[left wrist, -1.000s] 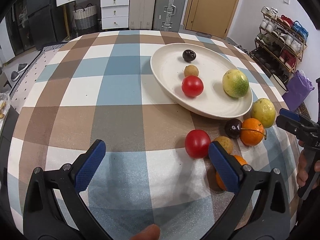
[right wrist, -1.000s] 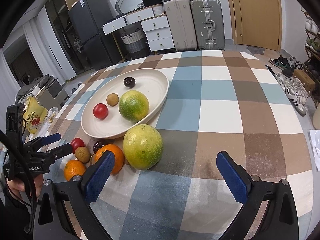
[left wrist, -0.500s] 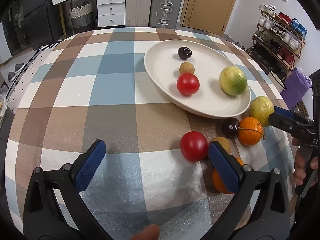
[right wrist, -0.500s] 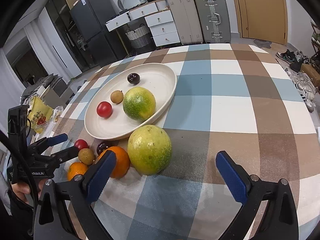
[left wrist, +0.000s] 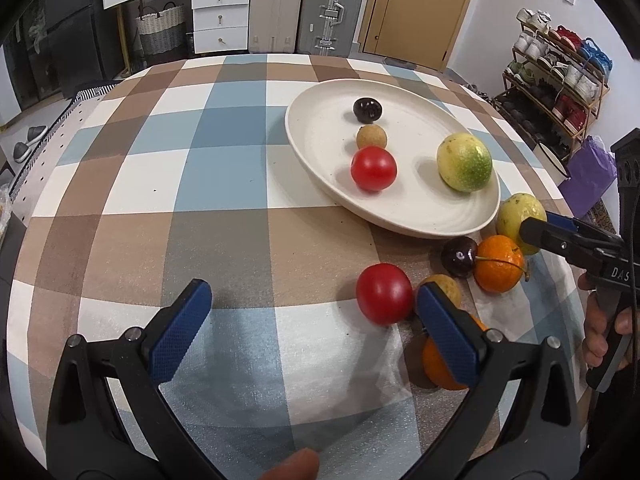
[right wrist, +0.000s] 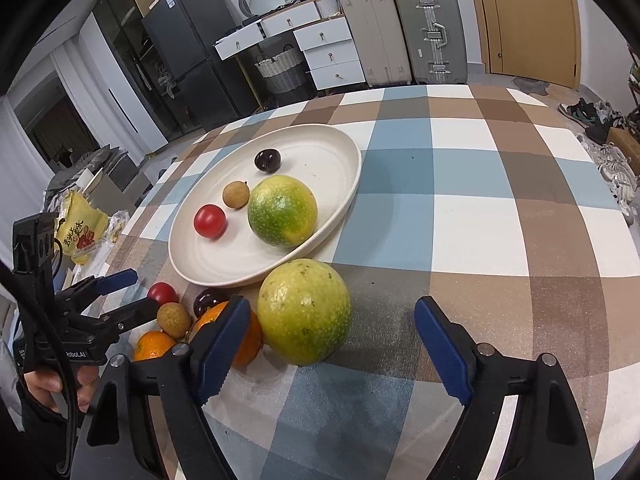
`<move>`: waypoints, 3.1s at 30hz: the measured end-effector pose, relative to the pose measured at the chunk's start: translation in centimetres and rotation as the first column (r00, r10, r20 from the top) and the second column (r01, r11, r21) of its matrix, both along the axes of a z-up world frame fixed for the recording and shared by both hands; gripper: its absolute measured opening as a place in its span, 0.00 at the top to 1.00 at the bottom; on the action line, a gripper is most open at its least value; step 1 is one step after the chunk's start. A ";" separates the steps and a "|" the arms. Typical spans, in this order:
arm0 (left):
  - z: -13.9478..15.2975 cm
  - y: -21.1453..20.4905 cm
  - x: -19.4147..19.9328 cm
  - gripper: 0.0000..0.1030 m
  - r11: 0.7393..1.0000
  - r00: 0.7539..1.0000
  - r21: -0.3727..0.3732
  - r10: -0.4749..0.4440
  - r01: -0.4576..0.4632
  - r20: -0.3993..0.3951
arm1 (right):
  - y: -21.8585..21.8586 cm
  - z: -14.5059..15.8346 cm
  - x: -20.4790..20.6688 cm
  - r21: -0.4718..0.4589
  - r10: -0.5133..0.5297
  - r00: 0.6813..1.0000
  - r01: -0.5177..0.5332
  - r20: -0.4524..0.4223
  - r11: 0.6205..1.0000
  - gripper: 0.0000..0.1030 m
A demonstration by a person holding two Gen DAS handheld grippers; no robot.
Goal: Organize fruits
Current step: 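Move the left tool to the second red tomato and close on it, then close the right tool on the large green pomelo while the left tool holds the tomato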
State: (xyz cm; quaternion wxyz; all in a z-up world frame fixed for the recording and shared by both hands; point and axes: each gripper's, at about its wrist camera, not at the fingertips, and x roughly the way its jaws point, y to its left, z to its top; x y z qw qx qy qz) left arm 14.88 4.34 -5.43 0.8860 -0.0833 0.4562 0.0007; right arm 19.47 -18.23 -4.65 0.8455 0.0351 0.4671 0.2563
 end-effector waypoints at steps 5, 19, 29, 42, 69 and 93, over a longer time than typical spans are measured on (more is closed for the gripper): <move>0.2 -0.3 0.1 0.01 1.000 1.000 0.002 -0.010 0.010 0.008 | 0.2 -0.1 0.1 -0.002 0.000 1.000 0.000 -0.001 1.000 0.18; 0.0 -0.2 0.2 0.01 1.000 1.000 -0.014 -0.011 0.012 0.009 | 0.1 -0.2 0.1 -0.007 0.008 1.000 -0.008 0.001 1.000 0.21; -0.3 0.4 0.2 0.01 1.000 1.000 -0.025 0.007 -0.007 -0.003 | -0.3 -0.1 0.1 -0.003 0.001 1.000 -0.001 0.000 1.000 0.21; 0.0 -1.2 0.1 0.43 0.989 0.993 -0.088 -0.121 0.122 0.011 | 0.6 -0.1 -0.2 0.008 0.037 0.999 -0.036 -0.002 0.999 0.40; 1.8 -0.2 -1.4 0.74 0.977 0.991 -0.180 -0.102 0.116 0.083 | 1.0 0.5 -2.1 -0.020 0.036 0.998 -0.035 0.061 0.999 0.54; 4.5 0.4 -1.6 0.74 0.985 0.986 -0.142 -0.081 0.102 0.149 | 0.5 4.7 -3.8 0.081 0.030 0.979 -0.047 0.203 0.996 0.55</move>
